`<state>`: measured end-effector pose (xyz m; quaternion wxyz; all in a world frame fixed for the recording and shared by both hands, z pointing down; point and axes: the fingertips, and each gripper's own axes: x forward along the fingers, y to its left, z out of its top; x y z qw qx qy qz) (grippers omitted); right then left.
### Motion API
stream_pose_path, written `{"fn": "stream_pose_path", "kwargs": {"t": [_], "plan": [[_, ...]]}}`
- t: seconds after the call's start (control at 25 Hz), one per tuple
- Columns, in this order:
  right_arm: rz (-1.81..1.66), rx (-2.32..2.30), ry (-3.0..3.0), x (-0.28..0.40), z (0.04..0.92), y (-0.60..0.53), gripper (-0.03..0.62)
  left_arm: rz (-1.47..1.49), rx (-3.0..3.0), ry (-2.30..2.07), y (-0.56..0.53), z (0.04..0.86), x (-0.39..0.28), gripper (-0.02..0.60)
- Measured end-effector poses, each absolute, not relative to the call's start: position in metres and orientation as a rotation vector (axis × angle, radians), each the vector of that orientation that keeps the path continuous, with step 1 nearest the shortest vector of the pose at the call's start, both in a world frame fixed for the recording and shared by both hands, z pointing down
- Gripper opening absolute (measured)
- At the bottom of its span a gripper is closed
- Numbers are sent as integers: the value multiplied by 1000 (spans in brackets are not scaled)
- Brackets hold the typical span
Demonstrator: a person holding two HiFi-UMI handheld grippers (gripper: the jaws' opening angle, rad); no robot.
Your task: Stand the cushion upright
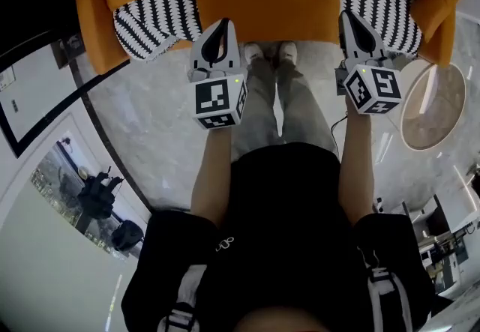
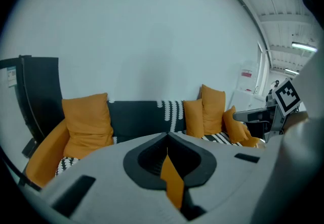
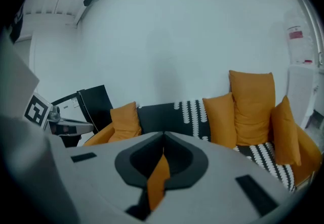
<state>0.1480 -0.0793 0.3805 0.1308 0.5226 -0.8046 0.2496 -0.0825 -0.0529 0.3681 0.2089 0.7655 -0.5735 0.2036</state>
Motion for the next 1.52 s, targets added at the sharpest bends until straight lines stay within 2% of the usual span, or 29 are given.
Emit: {"fn": "stream_pose_path", "kwargs": {"t": [0.52, 0.84, 0.96, 1.32, 1.36, 1.4, 1.44, 1.52], "plan": [[881, 1400, -2189, 164, 485, -48, 11, 651, 1931, -1497, -18, 489, -93, 9], [884, 1343, -2090, 170, 550, -16, 12, 745, 1625, -1586, 34, 575, -175, 9], [891, 1317, -2051, 174, 573, -6, 12, 816, 1629, -1543, 46, 602, -186, 9], [848, 1171, -1900, 228, 645, 29, 17, 977, 1648, -1427, 69, 656, -187, 11], [837, 1125, -1887, 231, 654, 33, 59, 992, 1655, -1400, 71, 661, -188, 14], [826, 1078, -1871, 232, 664, 37, 138, 1014, 1660, -1375, 73, 667, -190, 48], [814, 1037, -1852, 234, 675, 41, 174, 1042, 1662, -1354, 76, 673, -193, 90], [779, 987, -1807, 237, 693, 47, 184, 1099, 1654, -1329, 82, 687, -205, 117]]}}
